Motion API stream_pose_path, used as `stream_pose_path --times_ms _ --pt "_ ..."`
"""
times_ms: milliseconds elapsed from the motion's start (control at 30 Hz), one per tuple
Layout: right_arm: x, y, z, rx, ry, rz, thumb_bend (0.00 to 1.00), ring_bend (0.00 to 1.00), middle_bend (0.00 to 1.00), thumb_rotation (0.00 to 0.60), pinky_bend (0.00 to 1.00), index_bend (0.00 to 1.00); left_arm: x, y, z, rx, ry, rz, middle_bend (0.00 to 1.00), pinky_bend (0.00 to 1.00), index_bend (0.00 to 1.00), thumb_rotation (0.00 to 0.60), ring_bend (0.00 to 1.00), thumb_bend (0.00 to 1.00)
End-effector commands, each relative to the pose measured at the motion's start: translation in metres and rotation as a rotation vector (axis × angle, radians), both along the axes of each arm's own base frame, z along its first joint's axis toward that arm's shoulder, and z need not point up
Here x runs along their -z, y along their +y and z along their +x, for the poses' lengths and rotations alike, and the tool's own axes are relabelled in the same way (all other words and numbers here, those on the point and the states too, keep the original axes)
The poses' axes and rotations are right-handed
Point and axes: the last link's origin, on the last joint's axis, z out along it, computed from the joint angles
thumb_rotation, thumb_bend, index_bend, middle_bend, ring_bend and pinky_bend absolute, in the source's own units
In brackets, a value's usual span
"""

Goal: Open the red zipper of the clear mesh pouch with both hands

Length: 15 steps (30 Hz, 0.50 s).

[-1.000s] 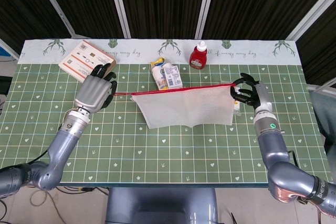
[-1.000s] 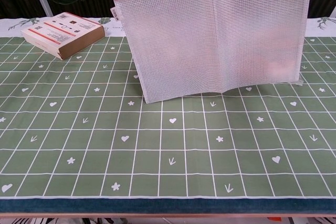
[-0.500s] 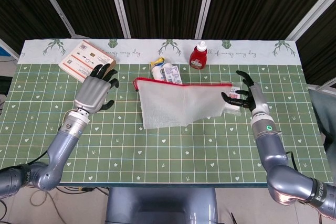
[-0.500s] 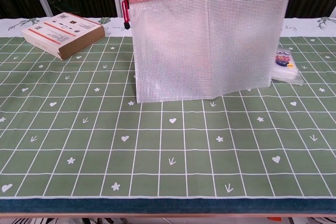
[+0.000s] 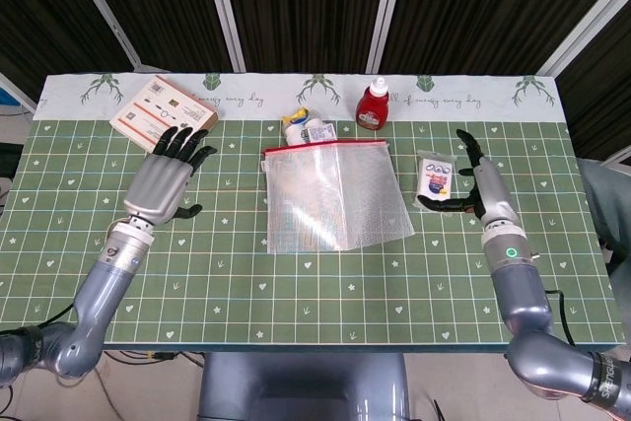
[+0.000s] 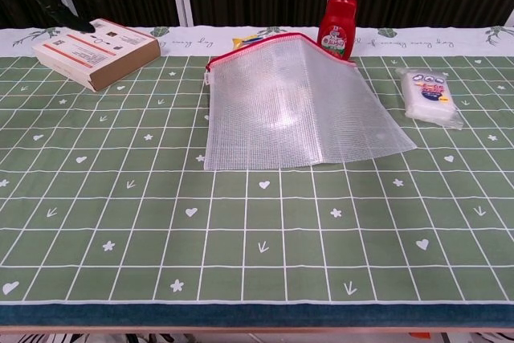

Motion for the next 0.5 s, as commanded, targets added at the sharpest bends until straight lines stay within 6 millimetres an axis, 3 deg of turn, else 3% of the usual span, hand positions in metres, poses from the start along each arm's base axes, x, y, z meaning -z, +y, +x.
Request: stream_pose_path --times_ms 33,267,500 --pt "-0.005 0.019 -0.032 -0.047 0.214 -0.049 0.12 0.00 0.00 0.600 0.21 0.00 -0.006 -0.021 -0.020 -0.011 0.001 0.021 0.01 0.01 0.15 0.600 0.00 0.07" --pt "-0.009 0.063 -0.085 -0.188 0.510 -0.111 0.12 0.00 0.00 0.600 0.21 0.00 -0.016 -0.073 -0.082 -0.100 0.011 0.064 0.00 0.00 0.05 0.600 0.00 0.07" --pt "-0.011 0.107 -0.135 -0.247 0.619 -0.164 0.12 0.00 0.00 0.600 0.21 0.00 -0.028 -0.114 -0.142 -0.169 0.020 0.141 0.00 0.00 0.00 0.600 0.00 0.07"
